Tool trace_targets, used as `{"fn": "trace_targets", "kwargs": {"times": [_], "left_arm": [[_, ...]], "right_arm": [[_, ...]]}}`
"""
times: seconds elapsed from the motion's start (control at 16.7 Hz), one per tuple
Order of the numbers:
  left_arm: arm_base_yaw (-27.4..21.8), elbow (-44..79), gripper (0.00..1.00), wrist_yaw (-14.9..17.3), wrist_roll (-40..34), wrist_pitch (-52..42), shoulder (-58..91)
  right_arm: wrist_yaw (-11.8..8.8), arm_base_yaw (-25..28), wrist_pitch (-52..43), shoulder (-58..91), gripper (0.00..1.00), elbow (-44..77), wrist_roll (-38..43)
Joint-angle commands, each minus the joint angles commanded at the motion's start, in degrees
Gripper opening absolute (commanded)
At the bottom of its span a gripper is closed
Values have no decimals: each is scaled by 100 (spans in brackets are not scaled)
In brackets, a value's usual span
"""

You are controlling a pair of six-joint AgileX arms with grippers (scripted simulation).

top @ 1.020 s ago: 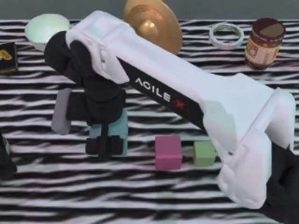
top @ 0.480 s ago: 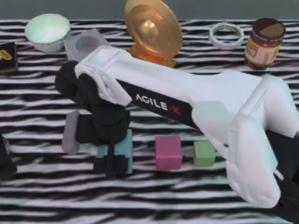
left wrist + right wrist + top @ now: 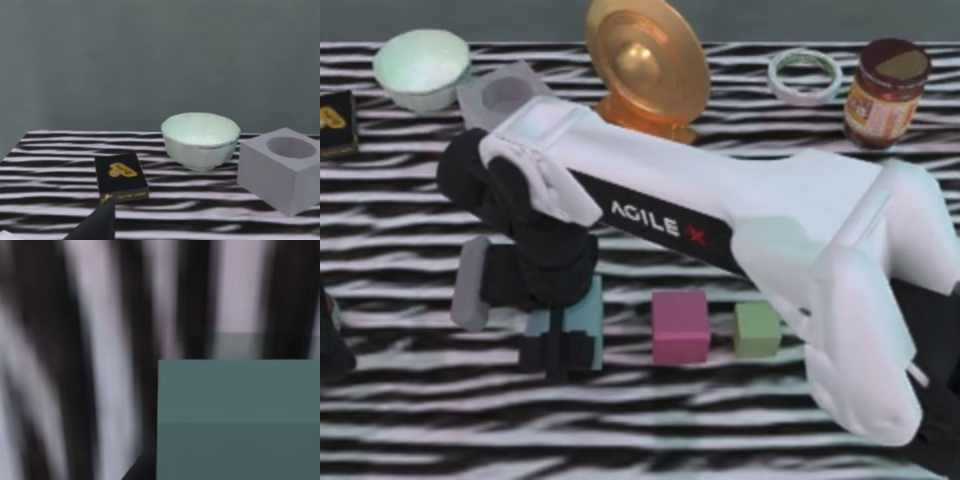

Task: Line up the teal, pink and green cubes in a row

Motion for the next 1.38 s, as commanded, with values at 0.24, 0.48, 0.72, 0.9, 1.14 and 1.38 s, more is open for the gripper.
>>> {"fn": "trace_targets", "kwargs": {"times": [0.24,0.48,0.72,0.9,1.14,1.38], "left_arm": [[0,0,100,0,0,0,0],[0,0,100,0,0,0,0],[0,0,100,0,0,0,0],[0,0,100,0,0,0,0],[0,0,100,0,0,0,0],[0,0,100,0,0,0,0]], "right_arm": [[0,0,0,0,68,0,0],[0,0,0,0,98,0,0],[0,0,0,0,100,0,0],[0,0,0,0,100,0,0],[1,-6,-83,36,100,89,-10],[7,29,-768,312,100,989,-30]]}}
